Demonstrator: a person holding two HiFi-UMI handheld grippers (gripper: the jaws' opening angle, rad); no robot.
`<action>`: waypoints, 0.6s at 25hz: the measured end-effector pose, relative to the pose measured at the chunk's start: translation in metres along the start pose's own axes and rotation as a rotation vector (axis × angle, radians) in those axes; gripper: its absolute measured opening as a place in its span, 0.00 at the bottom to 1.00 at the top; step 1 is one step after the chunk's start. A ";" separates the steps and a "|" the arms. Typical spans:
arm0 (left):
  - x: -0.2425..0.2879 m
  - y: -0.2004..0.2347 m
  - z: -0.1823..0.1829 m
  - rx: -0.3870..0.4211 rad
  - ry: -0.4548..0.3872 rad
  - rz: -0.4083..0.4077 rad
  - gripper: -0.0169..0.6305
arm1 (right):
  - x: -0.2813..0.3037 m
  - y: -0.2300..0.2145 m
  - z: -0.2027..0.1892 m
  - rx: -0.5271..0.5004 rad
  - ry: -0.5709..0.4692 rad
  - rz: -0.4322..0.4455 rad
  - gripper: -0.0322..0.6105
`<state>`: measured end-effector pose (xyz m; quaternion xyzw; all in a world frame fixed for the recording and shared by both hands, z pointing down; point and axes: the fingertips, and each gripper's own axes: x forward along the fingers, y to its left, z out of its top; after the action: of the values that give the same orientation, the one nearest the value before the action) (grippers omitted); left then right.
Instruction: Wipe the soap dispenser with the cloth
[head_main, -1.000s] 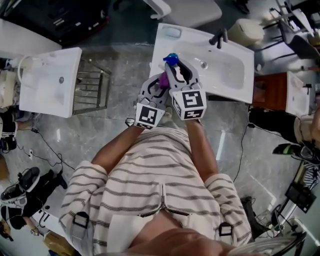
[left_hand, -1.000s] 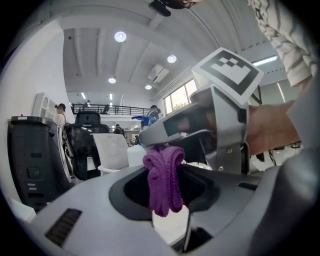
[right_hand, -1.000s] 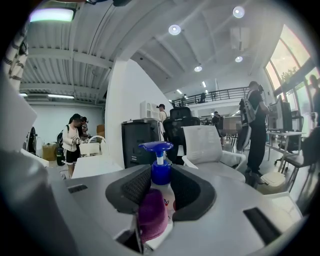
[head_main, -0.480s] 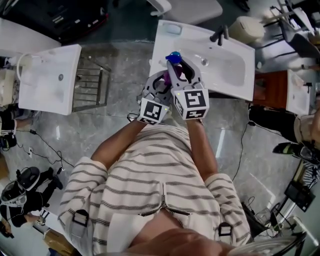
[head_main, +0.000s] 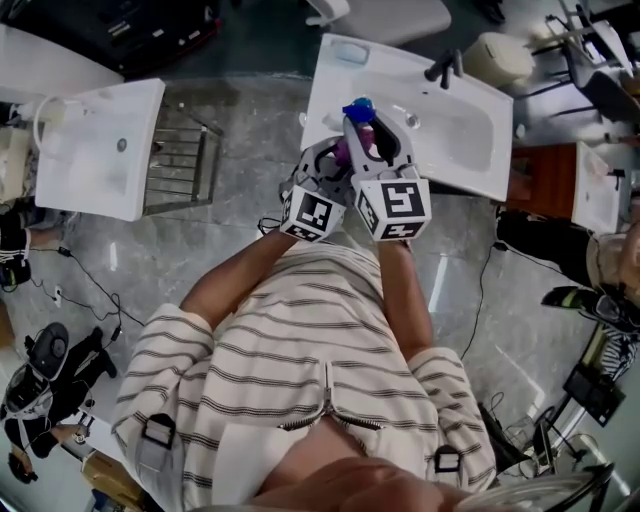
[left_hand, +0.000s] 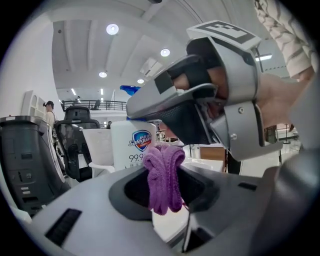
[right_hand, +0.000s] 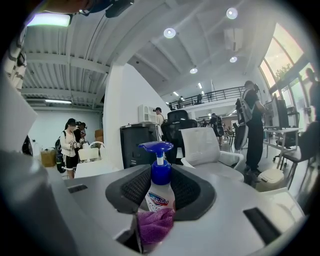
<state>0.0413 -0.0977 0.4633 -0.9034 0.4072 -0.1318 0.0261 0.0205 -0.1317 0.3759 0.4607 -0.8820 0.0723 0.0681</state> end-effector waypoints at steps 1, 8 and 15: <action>0.000 -0.001 0.000 -0.004 0.002 -0.003 0.23 | -0.001 0.000 0.001 0.003 -0.001 -0.002 0.25; -0.003 -0.004 -0.010 -0.025 0.023 -0.011 0.23 | -0.008 -0.005 0.001 0.015 -0.003 -0.016 0.25; -0.011 0.002 -0.019 -0.028 0.036 -0.002 0.23 | -0.011 -0.009 -0.001 0.025 -0.009 -0.030 0.25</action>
<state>0.0278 -0.0892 0.4788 -0.9016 0.4084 -0.1425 0.0059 0.0342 -0.1276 0.3753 0.4751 -0.8742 0.0803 0.0596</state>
